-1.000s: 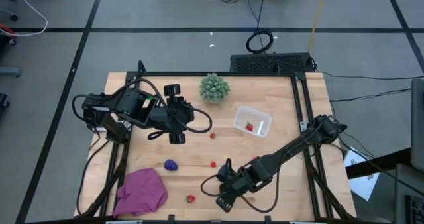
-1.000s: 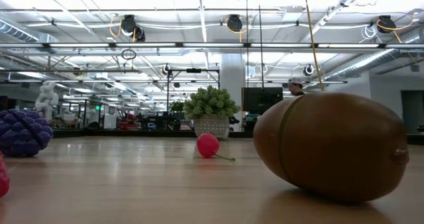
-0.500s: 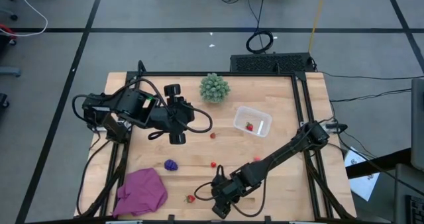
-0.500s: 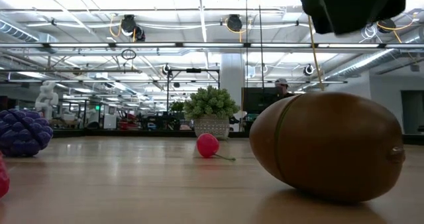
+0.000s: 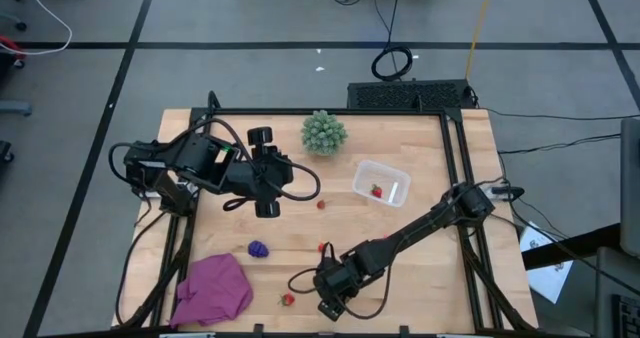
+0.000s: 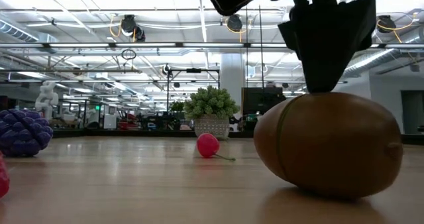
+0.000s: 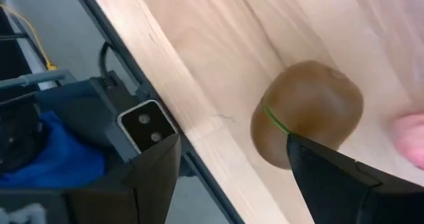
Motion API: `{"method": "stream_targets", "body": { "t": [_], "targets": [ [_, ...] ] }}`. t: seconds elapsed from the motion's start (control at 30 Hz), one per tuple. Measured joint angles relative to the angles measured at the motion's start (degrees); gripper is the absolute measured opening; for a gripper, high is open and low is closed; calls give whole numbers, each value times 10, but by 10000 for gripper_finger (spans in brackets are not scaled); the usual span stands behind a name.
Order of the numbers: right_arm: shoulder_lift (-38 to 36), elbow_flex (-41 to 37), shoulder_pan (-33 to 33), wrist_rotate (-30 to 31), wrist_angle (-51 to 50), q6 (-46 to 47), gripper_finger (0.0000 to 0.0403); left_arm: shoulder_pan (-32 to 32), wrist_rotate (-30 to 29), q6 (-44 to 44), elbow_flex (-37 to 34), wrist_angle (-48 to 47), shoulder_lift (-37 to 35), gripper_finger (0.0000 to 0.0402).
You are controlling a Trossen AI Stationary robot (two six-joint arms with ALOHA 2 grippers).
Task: Pick and placing Produce into tupperware
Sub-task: Put the brown kiwi into the transparent bin
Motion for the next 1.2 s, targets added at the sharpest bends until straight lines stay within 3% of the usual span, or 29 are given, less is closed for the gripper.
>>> {"method": "stream_targets", "body": {
  "t": [0.37,0.8,1.2],
  "targets": [
    [3,1,-15,-34,-18,-12,270,0,0,4,0,0,0,184],
    [6,0,-18,-30,-63,-15,270,0,0,3,0,0,0,184],
    [5,0,-29,-30,-17,-26,270,0,0,2,0,0,0,184]
  ]
}}
